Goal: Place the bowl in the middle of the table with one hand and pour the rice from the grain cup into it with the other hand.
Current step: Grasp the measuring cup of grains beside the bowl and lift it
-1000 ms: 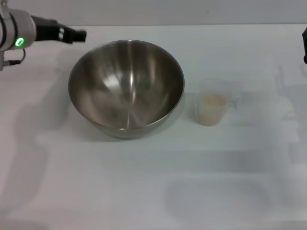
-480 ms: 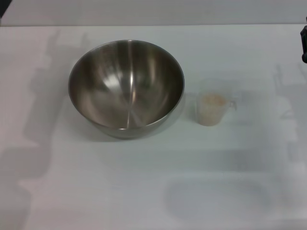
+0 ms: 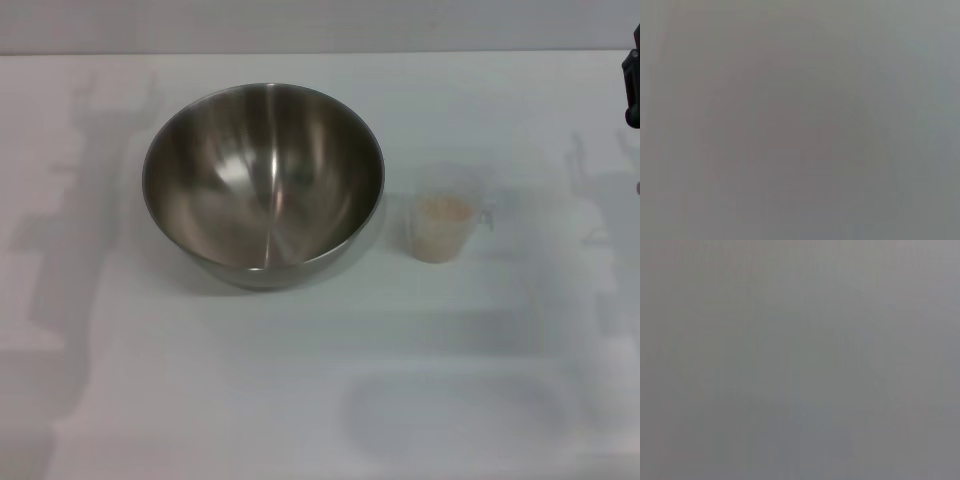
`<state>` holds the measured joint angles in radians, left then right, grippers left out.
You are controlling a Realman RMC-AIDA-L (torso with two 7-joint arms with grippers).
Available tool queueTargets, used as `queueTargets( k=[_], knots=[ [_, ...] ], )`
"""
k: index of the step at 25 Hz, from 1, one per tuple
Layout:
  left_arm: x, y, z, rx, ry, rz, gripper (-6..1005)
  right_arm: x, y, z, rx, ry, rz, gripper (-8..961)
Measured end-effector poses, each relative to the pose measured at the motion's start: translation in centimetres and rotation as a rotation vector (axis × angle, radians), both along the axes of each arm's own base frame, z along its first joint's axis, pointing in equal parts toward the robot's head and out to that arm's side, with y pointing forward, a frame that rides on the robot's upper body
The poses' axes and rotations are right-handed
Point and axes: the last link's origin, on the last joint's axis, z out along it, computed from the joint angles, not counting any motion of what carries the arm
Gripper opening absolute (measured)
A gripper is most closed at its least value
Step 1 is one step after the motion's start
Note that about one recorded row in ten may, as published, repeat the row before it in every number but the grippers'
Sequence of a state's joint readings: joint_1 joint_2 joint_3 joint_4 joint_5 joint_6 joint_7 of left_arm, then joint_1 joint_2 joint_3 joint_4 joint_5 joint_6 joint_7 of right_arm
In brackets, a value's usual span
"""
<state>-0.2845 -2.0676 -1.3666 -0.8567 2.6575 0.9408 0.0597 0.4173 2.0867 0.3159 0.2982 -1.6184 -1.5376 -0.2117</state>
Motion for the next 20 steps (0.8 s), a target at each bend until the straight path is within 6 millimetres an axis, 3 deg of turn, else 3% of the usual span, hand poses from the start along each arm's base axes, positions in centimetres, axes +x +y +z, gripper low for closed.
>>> queueTargets(
  k=[2,4,9,20],
  knots=[
    [-0.6,0.0,-0.1,-0.016,-0.049,-0.008,840,0.0,0.0,-0.1,-0.005,-0.002,0.003,544],
    [-2.5,0.4,-1.1,-0.086,-0.079,0.045,840,-0.1,-0.1,-0.3,-0.02,0.0,0.009,544],
    [-3.9,0.6,-1.9,-0.123,-0.051,0.097,840,0.0,-0.4,-0.6,-0.03,0.023,-0.001,544],
    [-5.0,1.8,-2.7,-0.131,0.078,0.172,840,1.7,-3.3,-2.3,-0.093,0.066,-0.092,542]
  ],
)
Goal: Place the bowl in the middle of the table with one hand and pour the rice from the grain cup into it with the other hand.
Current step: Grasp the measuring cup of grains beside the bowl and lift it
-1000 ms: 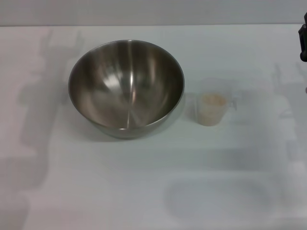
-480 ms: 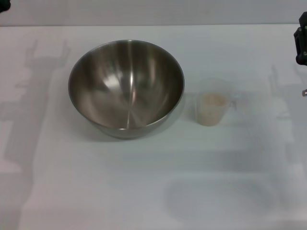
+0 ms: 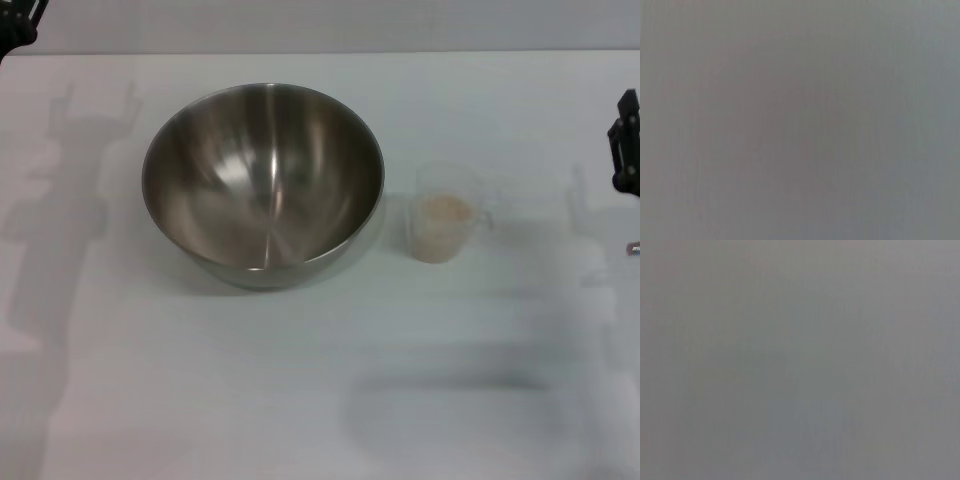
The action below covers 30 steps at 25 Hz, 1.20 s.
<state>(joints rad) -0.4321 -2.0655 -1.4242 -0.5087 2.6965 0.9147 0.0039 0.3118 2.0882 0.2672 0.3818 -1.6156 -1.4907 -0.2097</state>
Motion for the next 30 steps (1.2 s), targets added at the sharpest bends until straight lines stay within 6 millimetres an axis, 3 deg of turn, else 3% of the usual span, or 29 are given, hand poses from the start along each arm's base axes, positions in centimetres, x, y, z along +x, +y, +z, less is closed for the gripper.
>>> queueTargets(
  k=[13,30],
  knots=[
    [-1.9,0.1,-0.7,-0.053,-0.027,0.113,840,0.1,-2.1,-3.1,-0.163,0.016,-0.027,544],
    [-2.4,0.0,-1.3,-0.086,-0.004,0.132,840,0.2,-4.2,-5.0,-0.264,0.025,-0.032,543]
  ],
)
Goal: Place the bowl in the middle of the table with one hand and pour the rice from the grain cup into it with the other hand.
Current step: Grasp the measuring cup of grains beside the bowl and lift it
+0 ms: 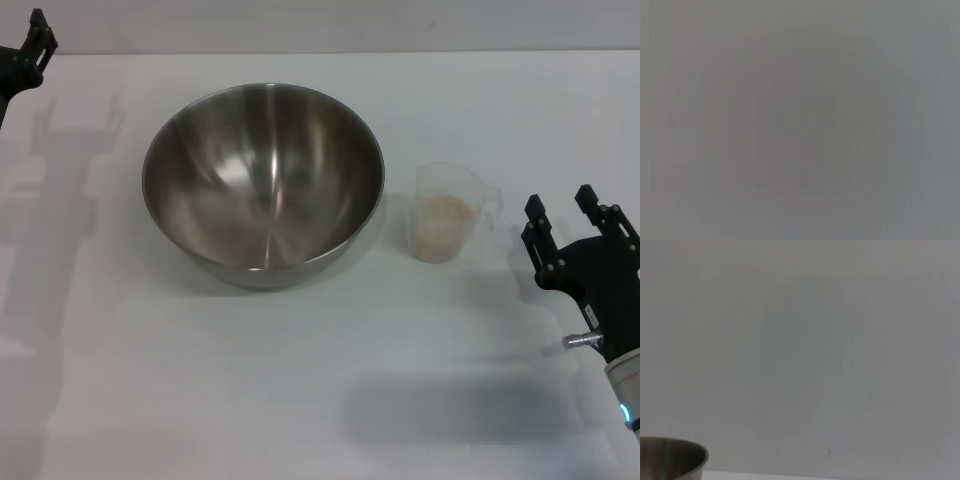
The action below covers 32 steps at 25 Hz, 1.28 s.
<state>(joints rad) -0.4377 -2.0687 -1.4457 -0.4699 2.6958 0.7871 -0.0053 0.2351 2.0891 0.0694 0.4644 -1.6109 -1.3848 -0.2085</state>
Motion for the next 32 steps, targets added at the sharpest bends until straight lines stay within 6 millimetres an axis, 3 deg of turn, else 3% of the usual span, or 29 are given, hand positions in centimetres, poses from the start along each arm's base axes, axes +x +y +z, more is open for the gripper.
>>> queueTargets(
  k=[32],
  knots=[
    [0.07,0.04,-0.35,-0.016,0.018,-0.005,840,0.61,0.44,-0.89,-0.078,-0.018,-0.032,544]
  ],
)
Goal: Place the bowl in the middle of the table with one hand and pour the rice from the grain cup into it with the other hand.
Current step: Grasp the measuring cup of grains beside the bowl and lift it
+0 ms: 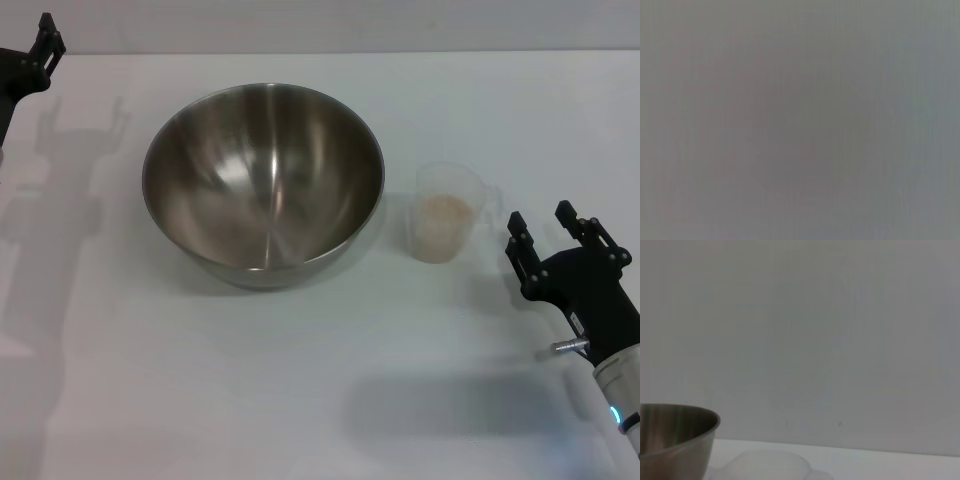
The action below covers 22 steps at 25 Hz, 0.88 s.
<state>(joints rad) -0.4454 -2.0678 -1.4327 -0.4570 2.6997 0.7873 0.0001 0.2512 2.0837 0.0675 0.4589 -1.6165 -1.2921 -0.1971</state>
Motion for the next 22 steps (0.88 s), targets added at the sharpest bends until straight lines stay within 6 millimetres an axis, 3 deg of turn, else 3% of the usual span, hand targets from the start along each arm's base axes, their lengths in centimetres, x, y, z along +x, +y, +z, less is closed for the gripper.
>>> queueTargets(
  k=[22],
  knots=[
    [0.03,0.0,-0.01,0.0,0.002,-0.002,840,-0.38,0.93,-0.71,-0.047,-0.013,0.007,543]
  ],
)
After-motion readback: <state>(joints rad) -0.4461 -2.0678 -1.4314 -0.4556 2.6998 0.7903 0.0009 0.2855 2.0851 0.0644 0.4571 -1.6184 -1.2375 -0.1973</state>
